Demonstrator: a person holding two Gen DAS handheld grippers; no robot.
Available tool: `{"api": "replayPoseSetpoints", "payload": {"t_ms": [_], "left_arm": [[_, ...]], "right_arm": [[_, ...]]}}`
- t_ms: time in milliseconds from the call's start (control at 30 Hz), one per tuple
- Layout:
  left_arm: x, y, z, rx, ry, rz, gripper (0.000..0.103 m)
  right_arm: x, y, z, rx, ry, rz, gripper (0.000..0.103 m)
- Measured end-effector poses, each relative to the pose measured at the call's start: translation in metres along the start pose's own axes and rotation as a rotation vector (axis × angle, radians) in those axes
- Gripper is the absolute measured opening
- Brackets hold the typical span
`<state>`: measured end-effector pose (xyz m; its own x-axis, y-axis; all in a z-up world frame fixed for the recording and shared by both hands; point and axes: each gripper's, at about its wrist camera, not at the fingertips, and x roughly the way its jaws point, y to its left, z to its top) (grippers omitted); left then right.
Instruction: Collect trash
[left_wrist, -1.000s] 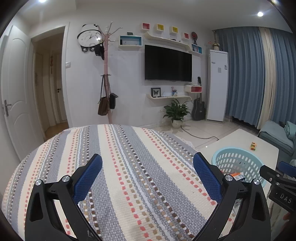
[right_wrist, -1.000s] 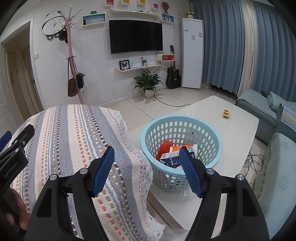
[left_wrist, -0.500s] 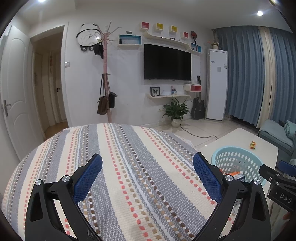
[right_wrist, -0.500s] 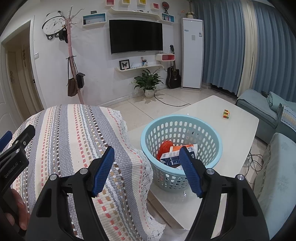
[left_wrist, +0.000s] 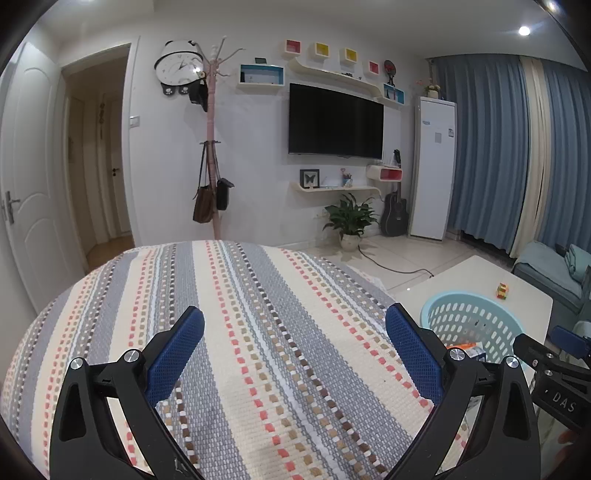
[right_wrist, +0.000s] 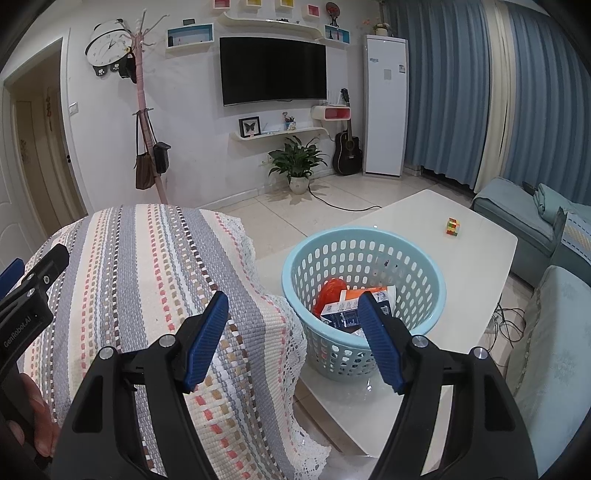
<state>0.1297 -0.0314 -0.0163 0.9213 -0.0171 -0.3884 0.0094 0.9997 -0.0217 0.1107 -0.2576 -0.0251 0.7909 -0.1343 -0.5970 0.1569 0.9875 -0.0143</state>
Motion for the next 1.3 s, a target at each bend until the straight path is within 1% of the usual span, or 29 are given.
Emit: {"api": "replayPoseSetpoints", "payload": {"t_ms": [333,700,800,967,1033,1100,1233,1300], "left_arm": [[0.003,-0.001,0.0,0.0,0.015,-0.004,0.095],[0.001,-0.012,-0.003,0.031,0.016,-0.002,0.095],[0.001,-0.013,-0.004,0.031,0.021,0.002,0.095],[0.003,-0.013,-0.003,0.023,0.026,0.001,0.095],[0.001,-0.015,-0.002,0.037,0.015,0.013,0.095],[0.0,-0.018,0.0,0.043,0.015,0.007,0.095],[-0.015,-0.023,0.004,0.054,-0.004,0.013,0.095],[-0.021,-0.025,0.003,0.069,0.003,0.014,0.095]], "right_arm": [[0.0,-0.002,0.001,0.001,0.0,0.0,0.069],[-0.006,-0.006,0.004,0.007,-0.02,-0.012,0.069],[-0.01,-0.006,0.005,-0.001,-0.035,-0.035,0.069],[-0.014,-0.005,0.006,-0.004,-0.044,-0.046,0.069],[-0.019,-0.005,0.007,-0.005,-0.051,-0.044,0.069],[-0.025,-0.005,0.01,-0.005,-0.066,-0.041,0.069],[-0.036,-0.005,0.014,-0.007,-0.093,-0.05,0.069],[-0.04,-0.005,0.015,-0.001,-0.101,-0.055,0.069]]}}
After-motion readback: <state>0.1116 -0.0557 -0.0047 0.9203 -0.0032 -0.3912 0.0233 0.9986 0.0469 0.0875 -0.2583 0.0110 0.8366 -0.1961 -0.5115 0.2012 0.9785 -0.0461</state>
